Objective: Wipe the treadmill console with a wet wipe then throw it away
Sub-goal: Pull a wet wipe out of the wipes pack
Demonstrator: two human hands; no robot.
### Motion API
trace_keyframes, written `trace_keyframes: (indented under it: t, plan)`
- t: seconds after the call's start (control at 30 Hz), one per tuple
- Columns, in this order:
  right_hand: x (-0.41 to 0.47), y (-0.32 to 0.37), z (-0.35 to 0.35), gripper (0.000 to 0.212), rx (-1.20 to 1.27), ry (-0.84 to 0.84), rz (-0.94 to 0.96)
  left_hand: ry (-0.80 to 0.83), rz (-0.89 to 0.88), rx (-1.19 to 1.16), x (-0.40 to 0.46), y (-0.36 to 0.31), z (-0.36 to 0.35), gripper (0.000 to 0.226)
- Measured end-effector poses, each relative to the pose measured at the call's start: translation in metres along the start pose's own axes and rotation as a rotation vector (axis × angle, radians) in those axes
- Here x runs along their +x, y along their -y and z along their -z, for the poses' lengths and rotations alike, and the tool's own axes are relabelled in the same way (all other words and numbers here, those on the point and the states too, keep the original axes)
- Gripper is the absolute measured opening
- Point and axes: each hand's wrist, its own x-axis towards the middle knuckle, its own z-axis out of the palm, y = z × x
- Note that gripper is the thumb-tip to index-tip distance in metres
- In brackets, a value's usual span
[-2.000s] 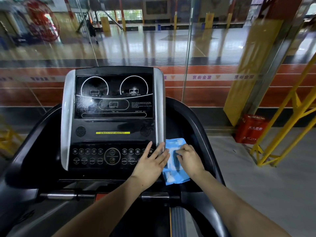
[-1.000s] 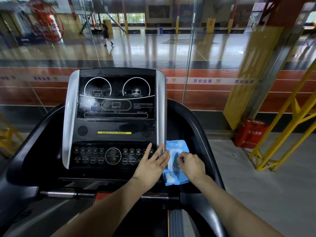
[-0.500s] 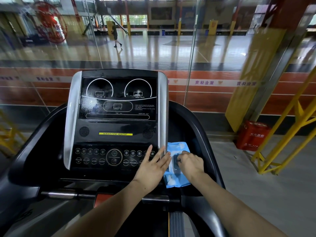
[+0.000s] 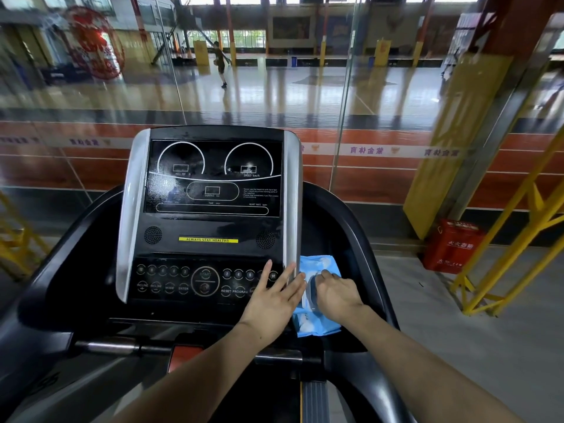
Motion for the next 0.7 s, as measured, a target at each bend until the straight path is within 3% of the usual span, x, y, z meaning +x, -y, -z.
trace_keyframes:
  t: [0.53,0.7]
  plan:
    - [-0.015,-0.008,0.003,0.018,0.237,-0.083,-0.096,0.016,0.001,0.01,0.0,0.0,0.0,0.084]
    - [-0.014,-0.003,0.008,0.021,0.133,-0.071,-0.064,0.019,0.0,0.012,-0.001,0.0,0.003,0.085]
